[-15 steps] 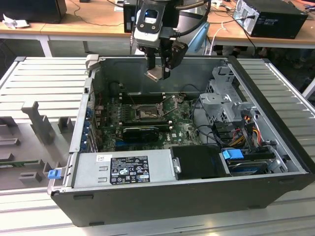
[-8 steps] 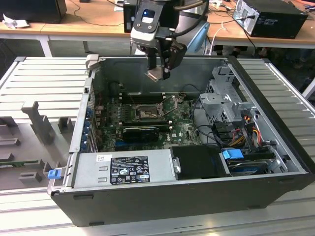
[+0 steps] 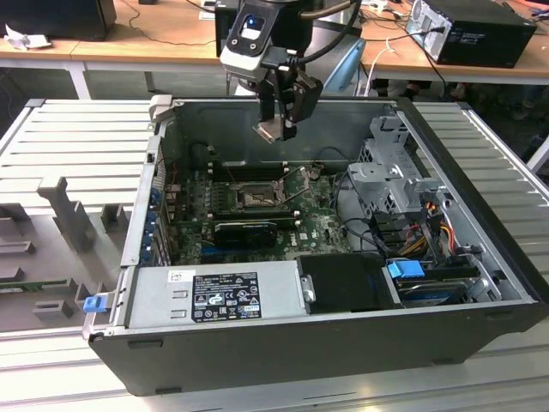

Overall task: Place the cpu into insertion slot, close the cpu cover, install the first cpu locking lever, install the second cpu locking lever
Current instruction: 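Place the cpu into insertion slot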

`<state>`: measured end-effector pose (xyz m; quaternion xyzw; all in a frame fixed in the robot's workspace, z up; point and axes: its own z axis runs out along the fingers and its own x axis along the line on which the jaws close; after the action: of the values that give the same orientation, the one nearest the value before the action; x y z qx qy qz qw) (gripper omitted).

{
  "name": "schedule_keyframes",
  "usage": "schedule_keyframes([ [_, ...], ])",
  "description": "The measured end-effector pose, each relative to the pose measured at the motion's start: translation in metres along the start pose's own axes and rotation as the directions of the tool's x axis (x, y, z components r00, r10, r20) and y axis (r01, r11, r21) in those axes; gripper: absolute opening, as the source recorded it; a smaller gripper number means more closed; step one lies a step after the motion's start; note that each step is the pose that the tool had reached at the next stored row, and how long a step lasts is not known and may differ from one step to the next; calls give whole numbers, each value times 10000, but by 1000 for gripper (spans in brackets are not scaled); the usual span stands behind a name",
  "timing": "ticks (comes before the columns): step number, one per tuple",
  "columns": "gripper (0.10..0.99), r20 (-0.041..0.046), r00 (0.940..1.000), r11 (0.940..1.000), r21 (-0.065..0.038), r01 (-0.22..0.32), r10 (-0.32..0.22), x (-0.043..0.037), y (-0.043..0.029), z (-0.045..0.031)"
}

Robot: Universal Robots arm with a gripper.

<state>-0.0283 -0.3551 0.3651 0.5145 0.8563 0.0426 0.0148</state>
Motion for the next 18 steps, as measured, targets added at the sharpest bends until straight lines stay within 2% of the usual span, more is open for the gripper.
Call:
schedule_keyframes([
  [3, 525, 40, 9990, 9990, -9, -451, 451, 0, 0, 2],
  [9, 525, 106, 9925, 9926, -29, -1216, 1216, 0, 0, 4],
  [14, 525, 180, 9780, 9782, -57, -2076, 2077, 0, -1, 7],
  [18, 525, 216, 9678, 9680, -75, -2507, 2508, 0, -1, 8],
])
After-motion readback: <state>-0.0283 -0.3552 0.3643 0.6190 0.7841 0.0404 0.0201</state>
